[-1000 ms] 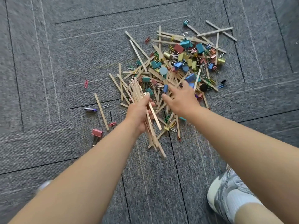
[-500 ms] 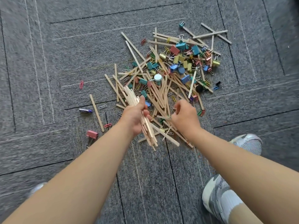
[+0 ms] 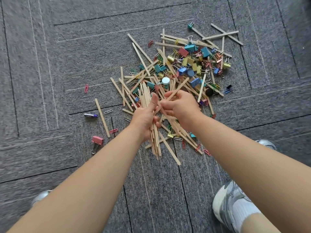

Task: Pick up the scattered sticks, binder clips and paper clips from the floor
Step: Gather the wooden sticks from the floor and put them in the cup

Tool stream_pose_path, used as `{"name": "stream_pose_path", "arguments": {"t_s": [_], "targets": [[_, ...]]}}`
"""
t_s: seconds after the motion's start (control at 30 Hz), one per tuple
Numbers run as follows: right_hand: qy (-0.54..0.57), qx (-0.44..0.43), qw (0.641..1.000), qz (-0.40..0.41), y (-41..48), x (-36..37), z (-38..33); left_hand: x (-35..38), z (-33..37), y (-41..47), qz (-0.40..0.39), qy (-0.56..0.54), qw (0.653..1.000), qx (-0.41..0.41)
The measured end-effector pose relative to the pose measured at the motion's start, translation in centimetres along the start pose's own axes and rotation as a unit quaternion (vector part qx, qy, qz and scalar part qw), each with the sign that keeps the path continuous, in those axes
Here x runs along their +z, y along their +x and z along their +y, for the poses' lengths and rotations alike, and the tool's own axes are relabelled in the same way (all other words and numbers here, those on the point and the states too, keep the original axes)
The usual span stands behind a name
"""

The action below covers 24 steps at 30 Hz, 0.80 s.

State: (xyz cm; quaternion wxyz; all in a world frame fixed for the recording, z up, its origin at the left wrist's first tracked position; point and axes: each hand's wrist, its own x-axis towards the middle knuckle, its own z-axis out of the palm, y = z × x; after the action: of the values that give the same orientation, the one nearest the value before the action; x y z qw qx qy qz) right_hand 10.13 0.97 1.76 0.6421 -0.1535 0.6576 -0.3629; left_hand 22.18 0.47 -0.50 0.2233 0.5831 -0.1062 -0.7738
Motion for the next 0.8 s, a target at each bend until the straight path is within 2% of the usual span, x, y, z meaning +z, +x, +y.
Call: {"name": "stream_pose_path", "arguments": {"t_s": [0.1, 0.23, 0.3, 0.43, 0.5, 0.63, 0.8], "targets": [[-0.023, 0.048, 0.998, -0.021, 0.1, -0.2, -0.1, -0.5, -0.1, 0.2, -0.009, 0.021, 1.0, -0.004], [-0.081, 0.09, 0.992, -0.035, -0.1, 0.3, 0.8, -1.1, -0.5, 0.2, -0.04, 0.08, 0.995, -0.05], [-0.115, 0.082, 0.99, 0.001, -0.1, 0.5, 1.5, -1.1, -0.9, 0.3, -0.026, 0.072, 0.995, -0.056], [-0.019, 0.069, 0.996, 0.048, -0.1, 0.7, 1.8, -1.0, -1.4, 0.4, 0.028, -0.009, 0.999, -0.041], [-0.045, 0.04, 0.996, 0.07, 0.0, 0.4, 1.7, -1.1, -1.2, 0.5, 0.063, -0.022, 0.998, -0.016], [-0.123, 0.0, 0.992, 0.011, -0.4, 0.1, 1.7, -1.2, -0.7, 0.8, 0.113, 0.016, 0.993, 0.017], [-0.206, -0.053, 0.976, -0.042, -0.9, 1.1, 2.9, -1.6, -0.7, 0.5, 0.052, -0.016, 0.998, -0.022]]}}
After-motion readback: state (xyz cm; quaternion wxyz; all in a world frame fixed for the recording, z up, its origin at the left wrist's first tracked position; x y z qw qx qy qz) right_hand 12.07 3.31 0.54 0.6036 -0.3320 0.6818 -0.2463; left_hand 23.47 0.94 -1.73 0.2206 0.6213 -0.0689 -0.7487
